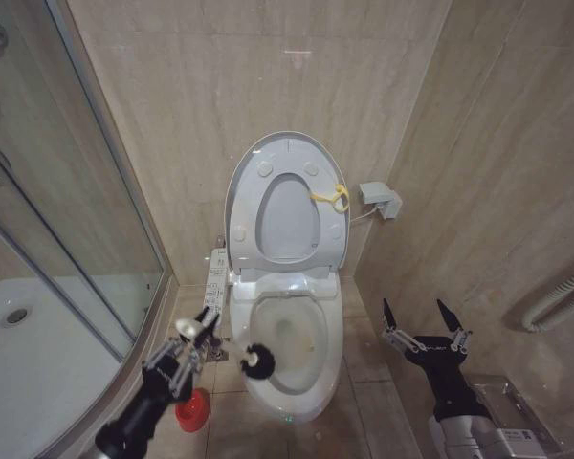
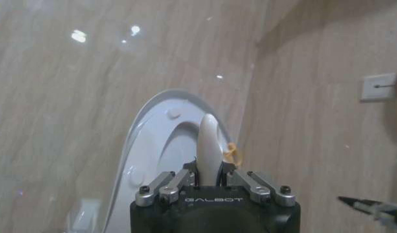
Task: Open the toilet lid, clean the toilet bowl with a toilet brush, close the toilet lid, and flush.
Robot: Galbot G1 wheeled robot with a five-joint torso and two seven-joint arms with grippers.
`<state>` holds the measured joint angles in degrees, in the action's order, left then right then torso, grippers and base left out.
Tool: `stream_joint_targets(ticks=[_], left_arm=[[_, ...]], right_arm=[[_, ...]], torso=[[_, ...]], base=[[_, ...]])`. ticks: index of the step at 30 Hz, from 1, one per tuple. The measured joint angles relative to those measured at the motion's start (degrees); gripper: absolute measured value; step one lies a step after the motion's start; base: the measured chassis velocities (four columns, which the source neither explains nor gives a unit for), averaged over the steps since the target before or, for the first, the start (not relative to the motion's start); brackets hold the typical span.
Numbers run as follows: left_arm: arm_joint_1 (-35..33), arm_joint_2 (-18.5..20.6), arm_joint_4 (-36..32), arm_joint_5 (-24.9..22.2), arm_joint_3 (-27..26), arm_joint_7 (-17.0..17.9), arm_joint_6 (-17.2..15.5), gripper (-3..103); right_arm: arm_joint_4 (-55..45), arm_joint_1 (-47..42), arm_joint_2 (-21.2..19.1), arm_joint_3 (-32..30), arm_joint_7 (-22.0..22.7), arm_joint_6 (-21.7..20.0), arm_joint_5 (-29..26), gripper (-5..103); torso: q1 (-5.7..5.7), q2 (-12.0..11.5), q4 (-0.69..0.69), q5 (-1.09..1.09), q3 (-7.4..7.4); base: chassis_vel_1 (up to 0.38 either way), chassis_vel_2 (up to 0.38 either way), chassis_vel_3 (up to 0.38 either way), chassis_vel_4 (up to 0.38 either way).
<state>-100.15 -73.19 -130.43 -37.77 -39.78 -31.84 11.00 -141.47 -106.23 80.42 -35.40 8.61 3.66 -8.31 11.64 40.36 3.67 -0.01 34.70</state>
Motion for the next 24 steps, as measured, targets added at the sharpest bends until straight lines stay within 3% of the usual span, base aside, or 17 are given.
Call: stream_joint_targets(ticks=[14, 19, 24], left_arm=[[18.5, 4.3, 18.9, -7.8, 5.0, -4.8, 3.3, 22], [24.3, 6.0, 27.4, -9.2, 10.5, -6.3, 5.3, 22], [31.5, 6.4, 34.4, -9.4, 16.2, -5.2, 6.7, 22]], right_arm=[[0.0, 0.0, 0.0, 0.0, 0.0, 0.0, 0.0, 100], [0.0, 0.0, 0.0, 0.0, 0.0, 0.0, 0.0, 100], [0.0, 0.0, 0.0, 0.0, 0.0, 0.0, 0.0, 100]], torso=[[0.0, 0.0, 0.0, 0.01, 0.0], [0.0, 0.0, -0.01, 0.01, 0.0], [-0.01, 0.0, 0.0, 0.01, 0.0]], base=[[0.0, 0.0, 0.0, 0.0], [0.0, 0.0, 0.0, 0.0], [0.0, 0.0, 0.0, 0.0]])
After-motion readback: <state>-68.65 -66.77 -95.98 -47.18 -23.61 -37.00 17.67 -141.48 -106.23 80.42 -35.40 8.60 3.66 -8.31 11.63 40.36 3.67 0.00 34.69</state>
